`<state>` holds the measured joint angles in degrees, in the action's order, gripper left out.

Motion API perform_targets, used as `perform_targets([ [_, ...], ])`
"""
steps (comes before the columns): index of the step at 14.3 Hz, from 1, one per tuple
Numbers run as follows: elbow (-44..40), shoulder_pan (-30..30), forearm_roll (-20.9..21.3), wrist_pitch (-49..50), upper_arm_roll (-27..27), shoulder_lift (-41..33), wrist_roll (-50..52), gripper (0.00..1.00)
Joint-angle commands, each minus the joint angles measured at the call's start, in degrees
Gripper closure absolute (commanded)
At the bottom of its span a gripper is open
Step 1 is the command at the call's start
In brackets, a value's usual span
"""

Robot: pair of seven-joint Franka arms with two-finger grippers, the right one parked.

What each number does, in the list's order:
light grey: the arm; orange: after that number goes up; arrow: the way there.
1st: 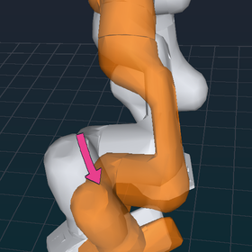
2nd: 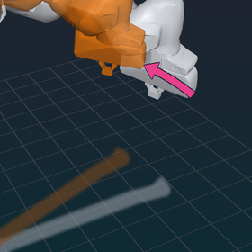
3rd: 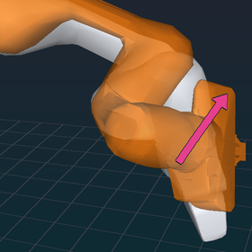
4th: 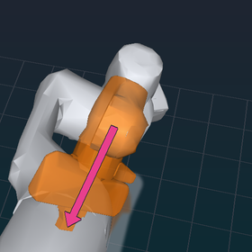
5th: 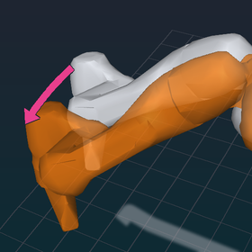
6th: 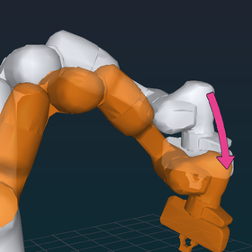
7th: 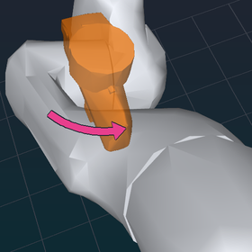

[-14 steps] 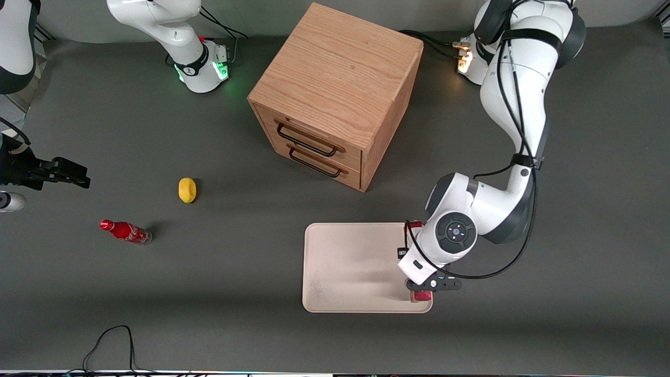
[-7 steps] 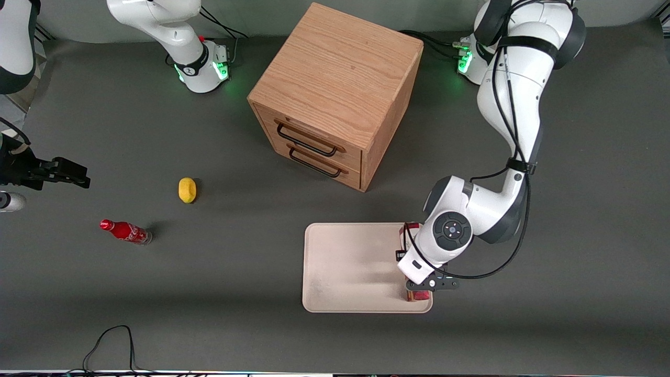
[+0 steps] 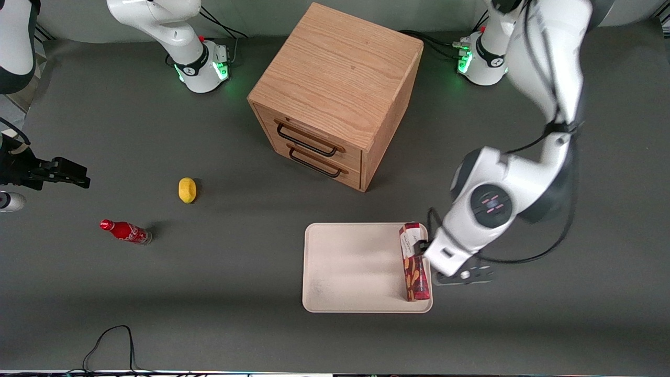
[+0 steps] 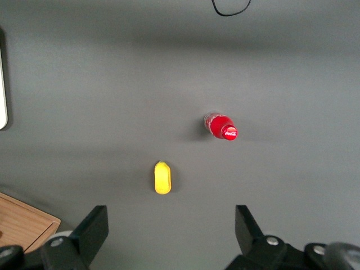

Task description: Place red cookie box on tray

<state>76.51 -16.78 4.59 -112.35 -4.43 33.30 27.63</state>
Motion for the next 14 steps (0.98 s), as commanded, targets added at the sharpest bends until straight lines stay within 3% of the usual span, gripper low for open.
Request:
perform_targets([
  [1,13.7,3.7,-1.4,5.0,-0.1,-15.0,0.7,0.00],
  [4,16.5,6.7,-1.4,13.9,-0.1,-23.9,-0.9,0.00],
  [9,29.5,14.1,-1.5,14.4,-0.1,-39.6,-14.4,0.00],
  [14,31.7,16.0,-6.1,15.2,0.0,-43.3,-19.6,0.00],
])
